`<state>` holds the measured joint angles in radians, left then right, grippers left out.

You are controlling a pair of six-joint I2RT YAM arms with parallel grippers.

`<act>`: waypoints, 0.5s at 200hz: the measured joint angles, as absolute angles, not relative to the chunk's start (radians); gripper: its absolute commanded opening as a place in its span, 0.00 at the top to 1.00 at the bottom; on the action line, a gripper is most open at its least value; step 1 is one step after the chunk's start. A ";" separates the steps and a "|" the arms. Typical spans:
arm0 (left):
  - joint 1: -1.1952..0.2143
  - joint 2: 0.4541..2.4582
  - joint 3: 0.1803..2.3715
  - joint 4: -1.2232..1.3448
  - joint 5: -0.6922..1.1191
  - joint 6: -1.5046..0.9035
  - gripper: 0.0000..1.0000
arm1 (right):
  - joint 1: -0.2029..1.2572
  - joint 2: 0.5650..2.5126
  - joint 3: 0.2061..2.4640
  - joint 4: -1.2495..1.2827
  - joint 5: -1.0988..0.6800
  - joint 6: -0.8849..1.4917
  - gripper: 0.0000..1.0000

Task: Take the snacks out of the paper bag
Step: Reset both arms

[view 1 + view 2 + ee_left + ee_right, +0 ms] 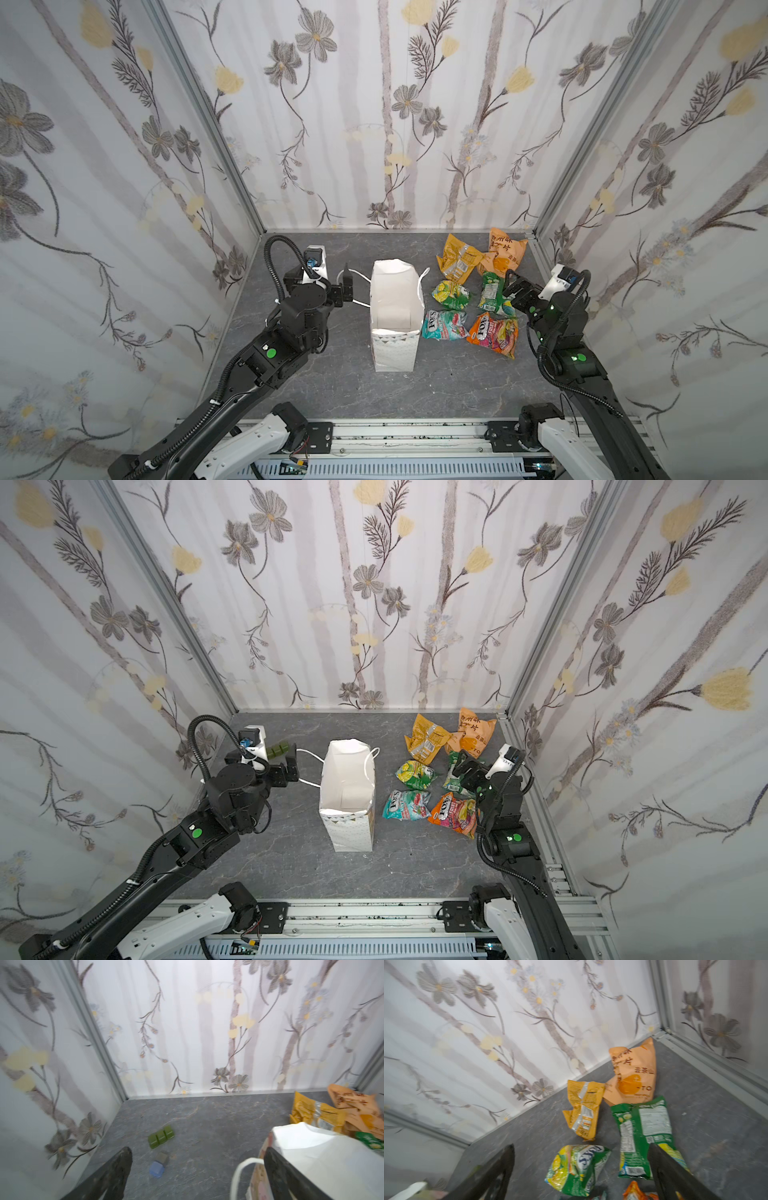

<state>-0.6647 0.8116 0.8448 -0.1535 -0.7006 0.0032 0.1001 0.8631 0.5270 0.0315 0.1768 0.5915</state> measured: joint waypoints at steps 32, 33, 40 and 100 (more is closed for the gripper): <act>-0.521 0.818 0.579 -0.008 -0.744 0.029 0.00 | 0.061 0.866 0.281 0.291 0.330 0.491 0.00; -0.518 0.819 0.574 -0.006 -0.743 0.028 0.00 | 0.060 0.867 0.276 0.298 0.332 0.488 0.00; -0.480 0.833 0.532 0.009 -0.731 0.014 0.00 | 0.059 0.889 0.235 0.364 0.360 0.459 0.00; -0.282 1.074 0.302 0.447 -0.619 -0.072 0.00 | 0.087 1.287 0.123 0.976 0.399 0.171 0.00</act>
<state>-0.2817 1.0744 0.3019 0.4465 -0.6186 -0.0715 0.0872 1.2869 0.1230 0.9756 0.3992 0.1707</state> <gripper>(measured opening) 0.997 0.996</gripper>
